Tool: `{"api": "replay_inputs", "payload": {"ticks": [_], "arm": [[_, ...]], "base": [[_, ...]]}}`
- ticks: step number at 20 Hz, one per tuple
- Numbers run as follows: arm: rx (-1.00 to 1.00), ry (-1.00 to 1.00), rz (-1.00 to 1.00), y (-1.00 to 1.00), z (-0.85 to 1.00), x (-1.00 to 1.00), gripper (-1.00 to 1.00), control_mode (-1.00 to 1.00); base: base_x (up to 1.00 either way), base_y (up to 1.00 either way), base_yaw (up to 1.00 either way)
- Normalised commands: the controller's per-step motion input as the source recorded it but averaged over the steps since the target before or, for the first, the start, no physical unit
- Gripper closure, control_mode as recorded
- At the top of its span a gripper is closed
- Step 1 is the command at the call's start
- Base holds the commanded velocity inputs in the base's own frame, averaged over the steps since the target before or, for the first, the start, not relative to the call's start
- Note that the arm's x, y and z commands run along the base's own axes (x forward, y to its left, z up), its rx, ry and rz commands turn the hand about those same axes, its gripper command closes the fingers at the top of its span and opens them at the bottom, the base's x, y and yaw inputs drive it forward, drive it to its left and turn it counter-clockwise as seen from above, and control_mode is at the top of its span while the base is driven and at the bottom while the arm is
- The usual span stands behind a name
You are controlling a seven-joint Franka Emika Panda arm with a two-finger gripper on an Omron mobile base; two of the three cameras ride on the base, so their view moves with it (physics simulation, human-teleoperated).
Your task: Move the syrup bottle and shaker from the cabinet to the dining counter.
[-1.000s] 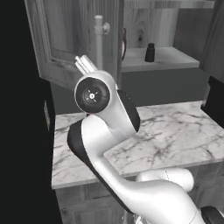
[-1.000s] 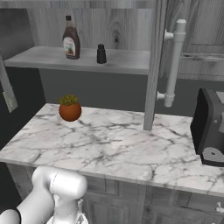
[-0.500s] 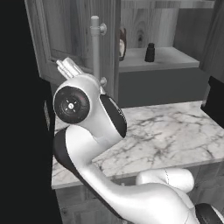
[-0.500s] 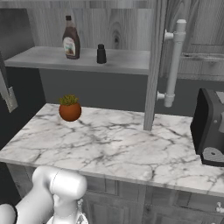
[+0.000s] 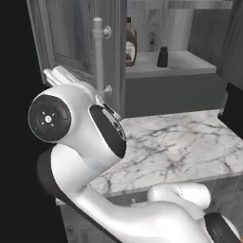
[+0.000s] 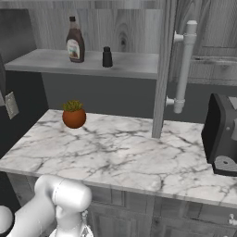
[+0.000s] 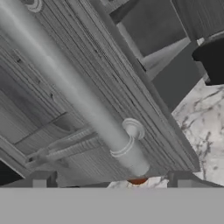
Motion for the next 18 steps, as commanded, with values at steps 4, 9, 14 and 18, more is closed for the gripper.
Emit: {"api": "replay_inputs", "payload": {"ticks": [4,9,14,18], "arm": [[0.21,-0.13,0.0,-0.57,0.03,-0.73,-1.0,-1.0],[0.27,-0.08,0.0,-0.73,0.03,-0.36,-1.0,-1.0],[0.35,0.0,0.05,-0.92,0.02,0.0,-1.0,-1.0],[0.38,0.0,0.16,-0.89,0.0,0.0,-1.0,-1.0]], "base": [[0.0,0.0,0.0],[0.0,0.0,0.0],[0.0,0.0,0.0],[0.0,0.0,0.0]]}}
